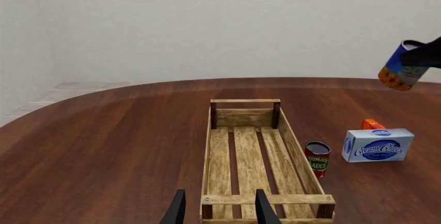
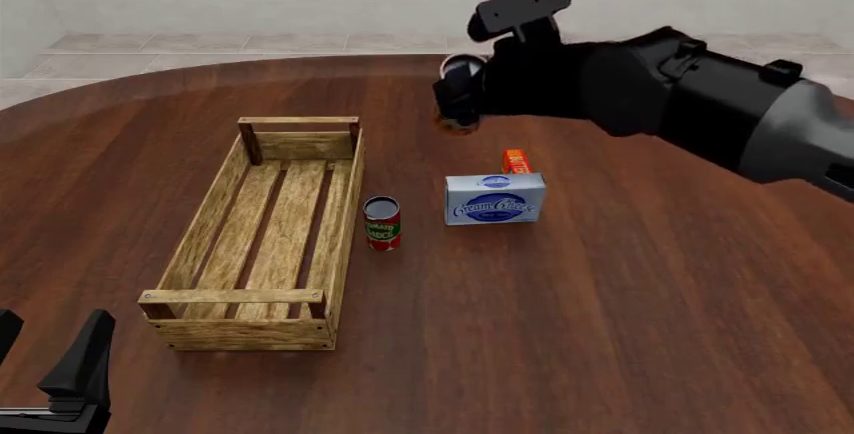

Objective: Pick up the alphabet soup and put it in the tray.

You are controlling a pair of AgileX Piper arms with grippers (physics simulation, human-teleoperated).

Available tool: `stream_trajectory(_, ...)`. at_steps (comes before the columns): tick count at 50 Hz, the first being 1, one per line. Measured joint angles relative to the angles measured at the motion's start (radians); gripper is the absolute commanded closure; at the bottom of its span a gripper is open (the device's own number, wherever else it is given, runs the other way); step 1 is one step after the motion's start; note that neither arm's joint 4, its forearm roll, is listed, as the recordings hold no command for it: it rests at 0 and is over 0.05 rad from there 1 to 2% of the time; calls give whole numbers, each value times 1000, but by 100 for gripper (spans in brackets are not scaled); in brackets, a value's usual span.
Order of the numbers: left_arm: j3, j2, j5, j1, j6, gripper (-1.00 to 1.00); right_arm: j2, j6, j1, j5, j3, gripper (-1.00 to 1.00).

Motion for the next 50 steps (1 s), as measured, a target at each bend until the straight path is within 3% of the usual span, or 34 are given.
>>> stream_trajectory(30,0,0,0,0,0,-100,-90,46,231,-78,76,100)
stream_trajectory(50,0,0,0,0,0,-100,-35,50,343,-110,56,100)
